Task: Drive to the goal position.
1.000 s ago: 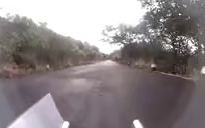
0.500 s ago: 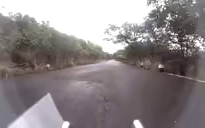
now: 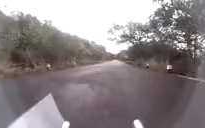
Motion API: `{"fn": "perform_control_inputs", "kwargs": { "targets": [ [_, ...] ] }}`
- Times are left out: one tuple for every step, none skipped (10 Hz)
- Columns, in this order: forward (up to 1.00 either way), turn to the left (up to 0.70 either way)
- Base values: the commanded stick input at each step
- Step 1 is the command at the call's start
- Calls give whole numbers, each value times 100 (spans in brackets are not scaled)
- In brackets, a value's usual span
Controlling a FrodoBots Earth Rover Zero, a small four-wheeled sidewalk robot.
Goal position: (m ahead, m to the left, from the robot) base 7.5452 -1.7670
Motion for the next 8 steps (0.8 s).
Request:
{"fn": "perform_control_inputs", "kwargs": {
  "targets": [
    [100,0],
    [100,0],
    [100,0],
    [100,0],
    [100,0],
    [100,0],
    [100,0],
    [100,0]
  ]
}}
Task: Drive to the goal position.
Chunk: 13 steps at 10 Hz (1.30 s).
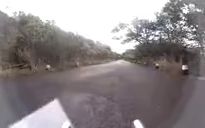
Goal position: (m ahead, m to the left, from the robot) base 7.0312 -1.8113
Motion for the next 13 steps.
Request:
{"fn": "perform_control_inputs", "kwargs": {
  "targets": [
    [100,0],
    [100,0],
    [100,0],
    [100,-2],
    [100,-40],
    [100,-40],
    [100,-40],
    [100,-40],
    [100,-40],
    [100,-40],
    [100,-40],
    [100,-40],
    [100,-40]
  ]
}}
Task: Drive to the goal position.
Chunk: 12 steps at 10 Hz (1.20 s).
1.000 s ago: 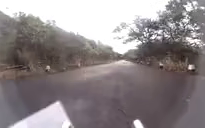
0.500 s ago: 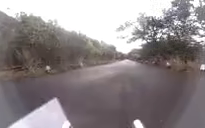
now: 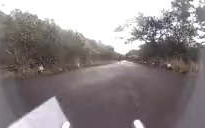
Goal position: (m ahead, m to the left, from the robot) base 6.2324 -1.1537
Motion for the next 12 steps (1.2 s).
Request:
{"fn": "perform_control_inputs", "kwargs": {
  "targets": [
    [100,-27],
    [100,0],
    [100,0],
    [100,0],
    [100,0],
    [100,0],
    [100,0],
    [100,0],
    [100,0],
    [100,0],
    [100,0],
    [100,0]
  ]
}}
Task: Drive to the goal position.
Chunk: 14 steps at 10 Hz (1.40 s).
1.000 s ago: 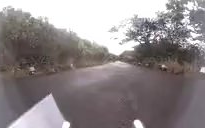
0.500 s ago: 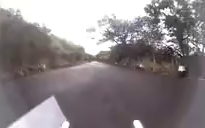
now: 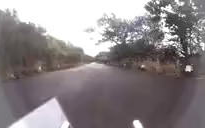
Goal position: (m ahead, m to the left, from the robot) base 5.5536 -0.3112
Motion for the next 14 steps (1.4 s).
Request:
{"fn": "perform_control_inputs", "kwargs": {
  "targets": [
    [100,0],
    [100,0],
    [100,0],
    [100,0],
    [100,0],
    [100,0],
    [100,0],
    [100,0],
    [100,0],
    [100,0],
    [100,0],
    [100,0],
    [100,0],
    [100,0]
  ]
}}
